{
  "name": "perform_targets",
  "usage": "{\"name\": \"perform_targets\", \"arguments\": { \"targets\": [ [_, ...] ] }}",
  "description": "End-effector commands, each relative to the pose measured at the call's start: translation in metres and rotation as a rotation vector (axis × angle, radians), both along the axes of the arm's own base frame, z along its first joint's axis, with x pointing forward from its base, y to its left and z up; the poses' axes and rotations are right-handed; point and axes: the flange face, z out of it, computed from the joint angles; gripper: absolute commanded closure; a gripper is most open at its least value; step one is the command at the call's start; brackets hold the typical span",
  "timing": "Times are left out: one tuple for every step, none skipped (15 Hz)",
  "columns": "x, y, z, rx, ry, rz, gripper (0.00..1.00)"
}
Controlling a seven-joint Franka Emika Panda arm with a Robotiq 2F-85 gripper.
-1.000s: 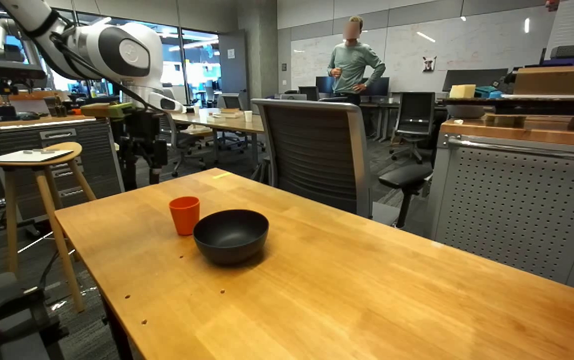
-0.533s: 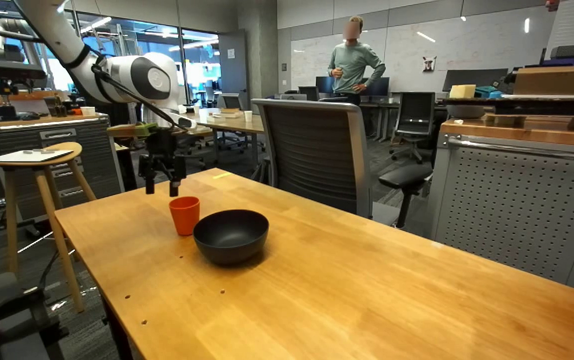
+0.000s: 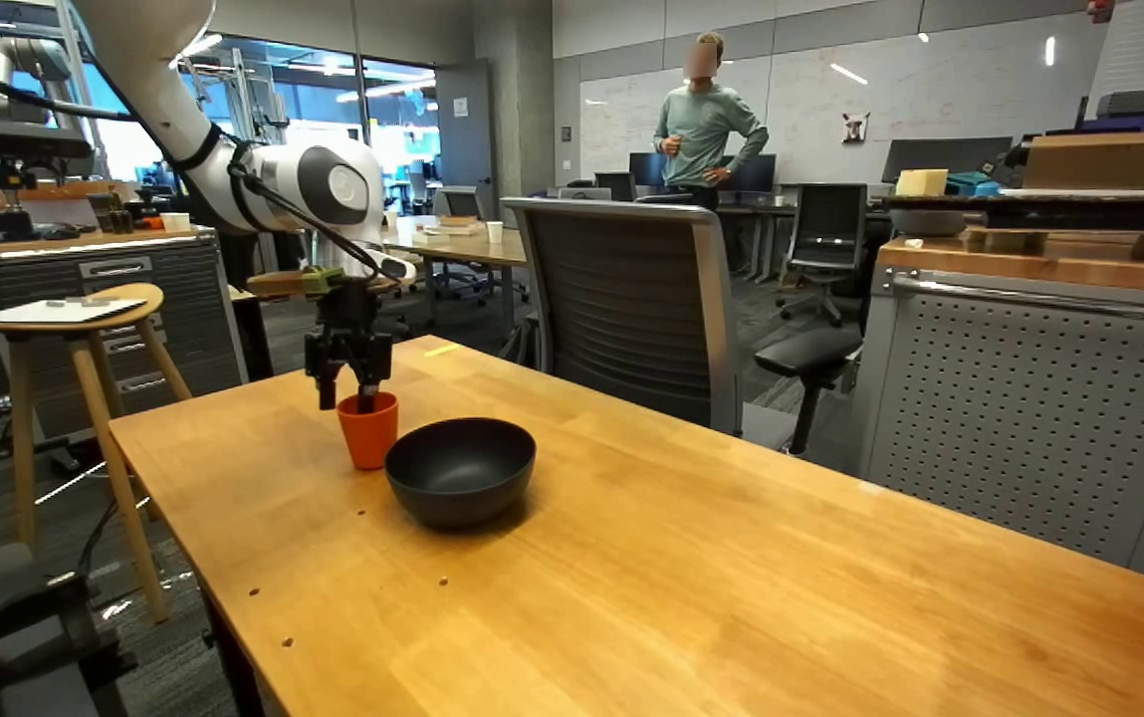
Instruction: Put the orange cup in the black bowl
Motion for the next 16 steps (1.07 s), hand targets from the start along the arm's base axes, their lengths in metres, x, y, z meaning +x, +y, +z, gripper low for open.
{"name": "perform_targets", "arguments": {
  "targets": [
    [0.011,0.002,-0.008,0.002,0.030,-0.008,0.51],
    [0.011,0.002,-0.009,0.003,0.031,-0.012,0.60],
    [0.010,0.003,-0.010,0.009,0.034,-0.016,0.67],
    [0.010,0.003,-0.011,0.012,0.037,-0.020,0.73],
    [0.009,0.003,-0.011,0.018,0.041,-0.025,0.82],
    [0.008,0.003,-0.012,0.021,0.043,-0.030,0.89],
    [0.007,0.002,-0.012,0.026,0.048,-0.035,0.98],
    [0.006,0.001,-0.011,0.029,0.048,-0.040,1.00],
    [0.006,0.001,-0.009,0.031,0.048,-0.048,1.00],
    [0.006,0.000,-0.007,0.033,0.046,-0.052,1.00],
    [0.006,-0.002,-0.002,0.034,0.042,-0.060,0.98],
    [0.006,-0.004,0.001,0.033,0.038,-0.066,0.98],
    [0.006,-0.007,0.008,0.030,0.031,-0.074,0.98],
    [0.006,-0.010,0.015,0.024,0.021,-0.084,0.98],
    [0.007,-0.015,0.027,0.017,0.006,-0.096,0.98],
    [0.008,-0.020,0.037,0.005,-0.010,-0.110,0.98]
  ]
}}
